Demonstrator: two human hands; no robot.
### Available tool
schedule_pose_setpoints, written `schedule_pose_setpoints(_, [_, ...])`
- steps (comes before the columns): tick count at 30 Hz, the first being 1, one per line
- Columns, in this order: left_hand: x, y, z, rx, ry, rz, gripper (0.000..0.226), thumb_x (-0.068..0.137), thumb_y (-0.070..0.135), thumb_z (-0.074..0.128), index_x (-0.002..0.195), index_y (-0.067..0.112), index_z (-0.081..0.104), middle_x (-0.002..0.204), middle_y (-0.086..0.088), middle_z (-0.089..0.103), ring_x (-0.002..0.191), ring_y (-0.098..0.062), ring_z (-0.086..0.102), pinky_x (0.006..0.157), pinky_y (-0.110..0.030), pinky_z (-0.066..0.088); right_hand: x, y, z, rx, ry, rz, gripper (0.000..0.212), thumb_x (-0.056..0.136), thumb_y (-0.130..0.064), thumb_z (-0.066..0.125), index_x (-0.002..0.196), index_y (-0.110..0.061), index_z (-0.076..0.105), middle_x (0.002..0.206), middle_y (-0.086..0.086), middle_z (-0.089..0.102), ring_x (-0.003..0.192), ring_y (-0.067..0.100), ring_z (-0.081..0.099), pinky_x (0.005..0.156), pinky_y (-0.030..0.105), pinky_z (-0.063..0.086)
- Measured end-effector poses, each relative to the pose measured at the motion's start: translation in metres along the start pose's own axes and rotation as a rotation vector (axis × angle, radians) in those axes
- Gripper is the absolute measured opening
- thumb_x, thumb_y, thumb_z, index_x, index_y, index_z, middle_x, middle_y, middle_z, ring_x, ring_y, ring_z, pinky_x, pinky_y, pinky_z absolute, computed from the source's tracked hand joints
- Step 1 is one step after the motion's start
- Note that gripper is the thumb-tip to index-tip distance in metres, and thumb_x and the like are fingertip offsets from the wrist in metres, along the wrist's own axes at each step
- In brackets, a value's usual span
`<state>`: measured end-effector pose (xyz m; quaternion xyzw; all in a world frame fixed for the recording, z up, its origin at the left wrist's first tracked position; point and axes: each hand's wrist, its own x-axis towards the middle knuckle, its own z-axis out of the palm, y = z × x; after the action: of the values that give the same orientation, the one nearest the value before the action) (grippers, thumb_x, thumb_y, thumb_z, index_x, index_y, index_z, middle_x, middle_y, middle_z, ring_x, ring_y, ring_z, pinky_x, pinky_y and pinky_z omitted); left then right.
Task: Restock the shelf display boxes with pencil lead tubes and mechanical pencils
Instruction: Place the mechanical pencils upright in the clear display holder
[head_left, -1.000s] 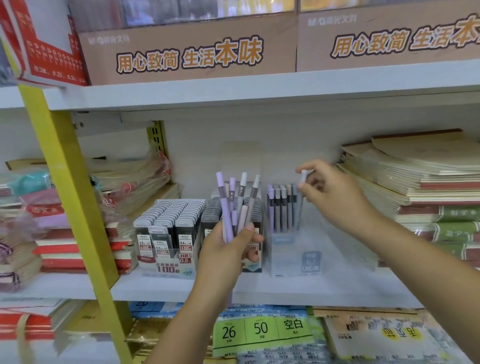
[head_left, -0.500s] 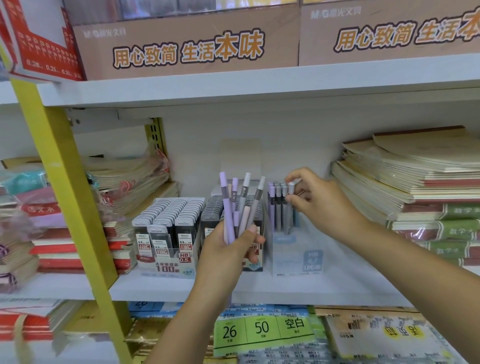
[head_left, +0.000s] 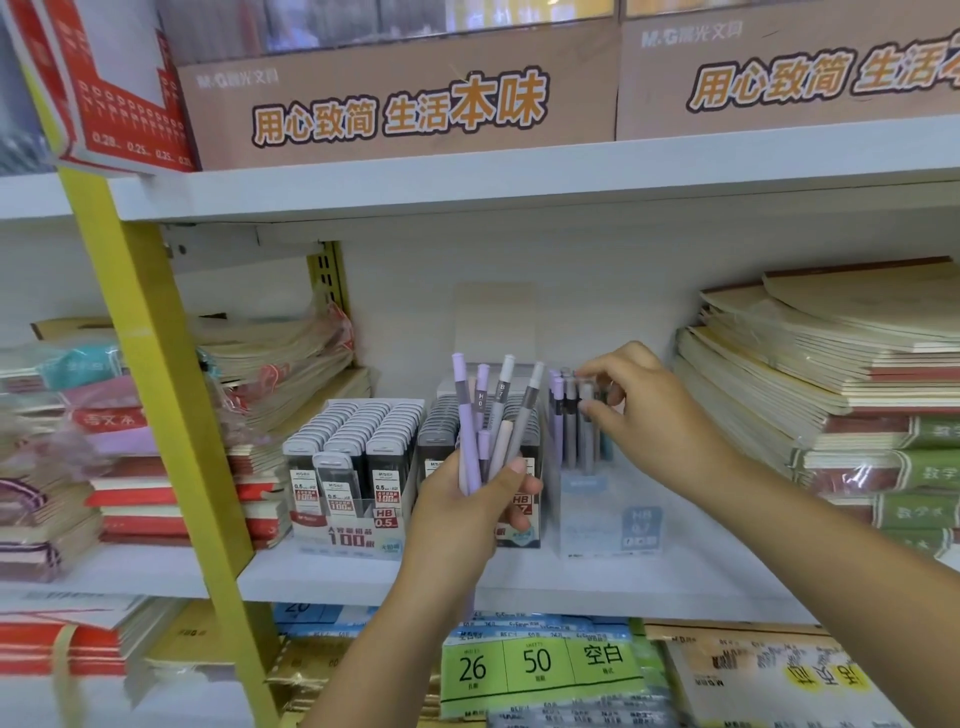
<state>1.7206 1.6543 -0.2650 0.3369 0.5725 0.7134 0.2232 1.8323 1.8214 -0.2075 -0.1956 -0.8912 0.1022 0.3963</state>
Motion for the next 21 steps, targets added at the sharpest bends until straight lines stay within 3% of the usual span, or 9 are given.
schedule_pose_setpoints(2, [0.001, 0.002, 0.002, -0.008, -0.026, 0.0, 0.009, 0.095, 0.019, 0.067, 0.105, 0.02, 0.067, 0.083, -0.004, 0.078, 0.052, -0.011, 0.059, 0.04, -0.017, 0.036, -0.005, -0.013, -0.005, 0.219, 0.078, 0.047, 0.021, 0.092, -0.02, 0.063, 0.112, -0.027, 0.064, 0.095, -0.009, 0.058, 0.079, 0.003, 0.055, 0.072, 0.008, 0.038])
schedule_pose_setpoints(5, [0.002, 0.002, 0.006, 0.009, -0.07, 0.002, 0.011, 0.096, 0.021, 0.066, 0.107, 0.022, 0.066, 0.086, -0.004, 0.079, 0.053, -0.01, 0.061, 0.04, -0.018, 0.035, -0.01, -0.036, -0.011, 0.735, -0.077, 0.2, 0.021, 0.093, -0.024, 0.061, 0.112, -0.033, 0.063, 0.09, -0.006, 0.073, 0.078, 0.001, 0.066, 0.068, 0.017, 0.05])
schedule_pose_setpoints(7, [0.001, 0.0, 0.009, 0.022, -0.114, -0.001, 0.013, 0.097, 0.025, 0.065, 0.11, 0.024, 0.064, 0.09, -0.003, 0.079, 0.056, -0.01, 0.064, 0.041, -0.018, 0.037, -0.013, -0.041, -0.012, 0.841, -0.117, 0.224, 0.022, 0.093, -0.013, 0.061, 0.111, -0.025, 0.063, 0.087, 0.001, 0.075, 0.071, 0.008, 0.068, 0.061, 0.02, 0.054])
schedule_pose_setpoints(9, [0.0, -0.002, 0.012, 0.013, -0.144, 0.0, 0.018, 0.098, 0.032, 0.062, 0.115, 0.025, 0.062, 0.095, -0.001, 0.079, 0.061, -0.01, 0.067, 0.042, -0.018, 0.04, -0.011, -0.04, -0.019, 0.876, -0.039, 0.253, 0.019, 0.093, -0.006, 0.059, 0.109, -0.016, 0.063, 0.082, 0.005, 0.075, 0.064, 0.01, 0.067, 0.055, 0.022, 0.054])
schedule_pose_setpoints(11, [-0.001, -0.006, 0.012, -0.002, -0.123, 0.006, 0.02, 0.097, 0.037, 0.06, 0.113, 0.025, 0.063, 0.095, -0.001, 0.079, 0.059, -0.009, 0.064, 0.043, -0.019, 0.04, -0.007, -0.031, -0.029, 0.885, 0.128, 0.251, 0.017, 0.094, -0.003, 0.056, 0.103, -0.017, 0.06, 0.078, 0.006, 0.072, 0.062, 0.011, 0.066, 0.053, 0.022, 0.053])
schedule_pose_setpoints(13, [0.0, -0.009, 0.008, -0.007, -0.083, 0.007, 0.019, 0.096, 0.039, 0.06, 0.098, 0.023, 0.07, 0.085, -0.004, 0.077, 0.051, -0.009, 0.052, 0.043, -0.02, 0.036, -0.002, -0.019, -0.038, 0.782, 0.234, 0.183, 0.023, 0.096, -0.004, 0.054, 0.098, -0.026, 0.057, 0.082, 0.007, 0.07, 0.066, 0.011, 0.067, 0.055, 0.019, 0.051])
schedule_pose_setpoints(16, [0.0, -0.011, 0.004, -0.022, -0.086, 0.003, 0.031, 0.098, 0.039, 0.06, 0.073, 0.026, 0.074, 0.073, -0.013, 0.053, 0.05, -0.012, 0.033, 0.046, -0.024, 0.026, 0.0, -0.007, -0.032, 0.465, 0.149, 0.089, 0.022, 0.094, -0.012, 0.059, 0.097, -0.034, 0.057, 0.082, 0.0, 0.069, 0.073, 0.01, 0.068, 0.065, 0.025, 0.054])
schedule_pose_setpoints(18, [0.0, -0.011, 0.004, -0.041, -0.089, -0.004, 0.036, 0.101, 0.03, 0.058, 0.069, 0.028, 0.073, 0.077, -0.01, 0.049, 0.051, -0.012, 0.03, 0.047, -0.026, 0.024, -0.001, -0.003, -0.021, 0.306, 0.059, 0.073, 0.017, 0.092, -0.018, 0.063, 0.103, -0.031, 0.06, 0.081, -0.006, 0.069, 0.075, 0.008, 0.067, 0.073, 0.031, 0.057])
schedule_pose_setpoints(21, [0.001, -0.012, 0.004, -0.028, -0.094, 0.0, 0.042, 0.102, 0.019, 0.052, 0.068, 0.027, 0.075, 0.067, -0.011, 0.045, 0.052, -0.013, 0.03, 0.047, -0.025, 0.025, -0.003, -0.001, -0.007, 0.221, 0.025, 0.017, 0.018, 0.091, -0.019, 0.065, 0.103, -0.032, 0.06, 0.079, -0.012, 0.067, 0.074, 0.006, 0.066, 0.075, 0.032, 0.056])
